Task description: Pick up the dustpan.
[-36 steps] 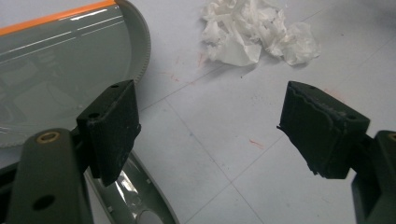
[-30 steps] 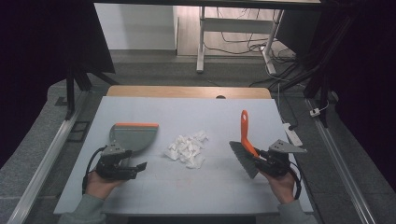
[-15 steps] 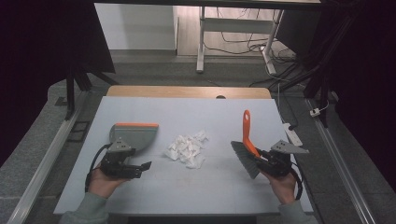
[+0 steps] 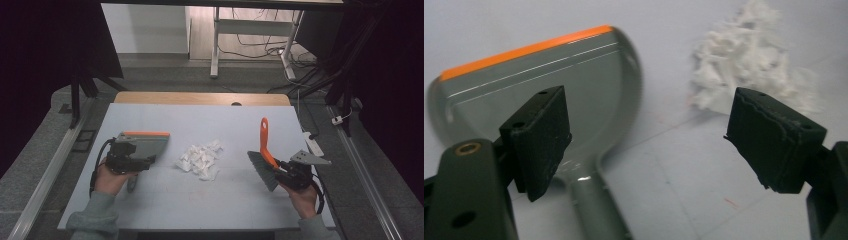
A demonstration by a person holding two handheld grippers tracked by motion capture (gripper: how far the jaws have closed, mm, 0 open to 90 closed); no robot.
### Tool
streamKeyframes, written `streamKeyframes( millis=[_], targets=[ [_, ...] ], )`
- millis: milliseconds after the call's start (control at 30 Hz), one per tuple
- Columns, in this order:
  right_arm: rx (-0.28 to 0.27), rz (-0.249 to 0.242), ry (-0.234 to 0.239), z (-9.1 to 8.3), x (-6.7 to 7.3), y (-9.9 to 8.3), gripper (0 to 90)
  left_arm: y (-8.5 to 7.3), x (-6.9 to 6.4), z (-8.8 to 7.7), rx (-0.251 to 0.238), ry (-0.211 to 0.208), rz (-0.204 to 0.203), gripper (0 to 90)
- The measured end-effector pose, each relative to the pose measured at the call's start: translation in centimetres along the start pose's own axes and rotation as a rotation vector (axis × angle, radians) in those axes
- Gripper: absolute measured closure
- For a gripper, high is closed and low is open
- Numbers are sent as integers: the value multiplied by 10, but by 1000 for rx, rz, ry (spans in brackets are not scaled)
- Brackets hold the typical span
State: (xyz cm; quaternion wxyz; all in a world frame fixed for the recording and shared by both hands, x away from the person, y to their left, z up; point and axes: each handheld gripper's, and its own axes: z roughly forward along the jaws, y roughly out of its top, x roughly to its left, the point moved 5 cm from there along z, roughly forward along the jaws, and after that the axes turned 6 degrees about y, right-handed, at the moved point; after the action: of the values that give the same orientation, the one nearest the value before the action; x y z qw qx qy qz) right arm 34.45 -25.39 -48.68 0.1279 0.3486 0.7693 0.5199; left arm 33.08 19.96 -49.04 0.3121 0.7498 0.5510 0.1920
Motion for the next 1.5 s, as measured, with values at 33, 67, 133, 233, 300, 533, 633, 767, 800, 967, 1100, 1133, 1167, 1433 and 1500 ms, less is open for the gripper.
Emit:
streamKeyframes(
  millis=[33,67,133,233,300,533,633,767,800,967,1100,1133,1167,1433,1500],
  targets=[
    [2,-1,2,1,0,0,700,-1,4,1,9,10,-5,185],
    [5,-2,3,1,0,0,700,-2,7,2,27,15,-15,178],
    [9,-3,1,2,0,-1,700,-5,14,0,39,34,-43,174],
    [9,-5,1,1,0,-1,700,-12,25,-5,33,62,-92,175],
    [7,-3,-1,1,0,0,700,-18,33,-6,45,79,-124,172],
    [16,-1,-8,2,0,-2,700,-32,31,8,132,51,-149,114],
    [18,-2,-5,2,0,-2,700,-38,27,16,180,40,-148,82],
    [22,-8,-6,2,1,-2,700,-42,30,22,202,48,-170,69],
    [22,-8,-6,2,1,-2,700,-43,30,24,207,46,-179,69],
    [18,-3,-6,2,0,-3,700,-48,30,33,243,36,-196,71],
    [19,-4,-7,2,0,-3,700,-50,29,38,255,42,-196,83],
    [21,-4,-8,2,0,-3,700,-50,29,40,259,45,-198,90],
    [22,-5,-8,2,0,-3,700,-51,29,41,270,54,-196,103],
    [25,-6,-12,2,0,-4,700,-52,28,49,261,82,-222,235],
    [27,-7,-14,2,0,-5,700,-51,28,50,252,75,-229,266]
  ],
)
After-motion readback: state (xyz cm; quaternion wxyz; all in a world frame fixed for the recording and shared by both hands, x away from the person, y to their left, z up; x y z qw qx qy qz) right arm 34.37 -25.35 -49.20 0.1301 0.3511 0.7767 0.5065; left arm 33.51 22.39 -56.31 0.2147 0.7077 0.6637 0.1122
